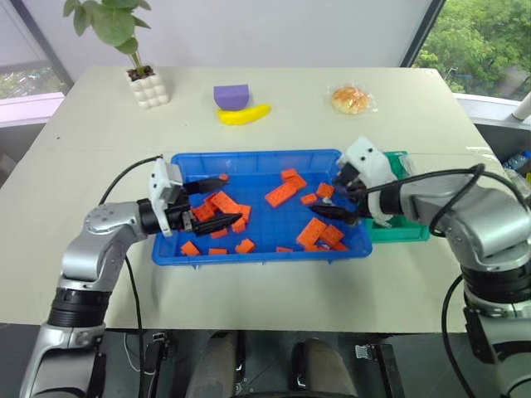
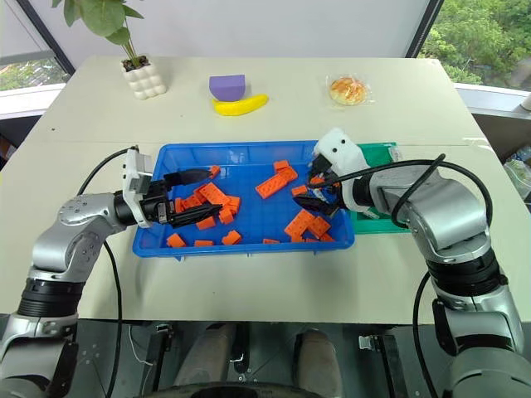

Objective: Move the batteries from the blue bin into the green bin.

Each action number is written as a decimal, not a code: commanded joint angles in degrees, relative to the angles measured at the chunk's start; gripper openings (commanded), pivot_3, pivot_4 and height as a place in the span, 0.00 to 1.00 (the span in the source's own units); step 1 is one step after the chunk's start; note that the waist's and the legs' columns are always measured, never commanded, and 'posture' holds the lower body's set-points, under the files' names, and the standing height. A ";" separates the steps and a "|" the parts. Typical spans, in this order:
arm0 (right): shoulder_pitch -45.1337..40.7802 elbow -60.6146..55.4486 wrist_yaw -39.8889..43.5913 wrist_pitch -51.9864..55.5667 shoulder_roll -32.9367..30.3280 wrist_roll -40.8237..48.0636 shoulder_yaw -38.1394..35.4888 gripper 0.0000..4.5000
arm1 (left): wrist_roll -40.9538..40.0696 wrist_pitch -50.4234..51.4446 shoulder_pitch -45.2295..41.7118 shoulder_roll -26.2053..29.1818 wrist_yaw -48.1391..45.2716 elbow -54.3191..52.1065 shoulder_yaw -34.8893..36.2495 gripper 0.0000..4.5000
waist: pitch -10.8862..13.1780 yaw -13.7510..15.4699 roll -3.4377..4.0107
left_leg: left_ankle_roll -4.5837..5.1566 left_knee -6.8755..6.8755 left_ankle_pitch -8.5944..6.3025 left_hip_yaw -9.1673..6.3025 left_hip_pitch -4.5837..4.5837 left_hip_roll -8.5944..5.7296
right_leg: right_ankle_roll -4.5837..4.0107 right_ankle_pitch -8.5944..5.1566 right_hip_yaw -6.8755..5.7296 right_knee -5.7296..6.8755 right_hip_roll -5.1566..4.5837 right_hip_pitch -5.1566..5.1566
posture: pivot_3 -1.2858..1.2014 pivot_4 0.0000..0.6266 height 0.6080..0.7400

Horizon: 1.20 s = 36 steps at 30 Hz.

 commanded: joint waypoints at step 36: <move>-7.48 13.57 6.83 -10.01 -7.29 -10.29 18.41 0.99 | 1.86 -6.50 3.73 -7.79 9.61 -6.43 -0.48 1.00 | -0.02 0.31 -0.03 | 0.01 0.10 0.00 -0.08 0.00 -0.02 | 0.00 0.00 -0.05 -0.03 -0.02 0.11 | 0.52 0.24 1.00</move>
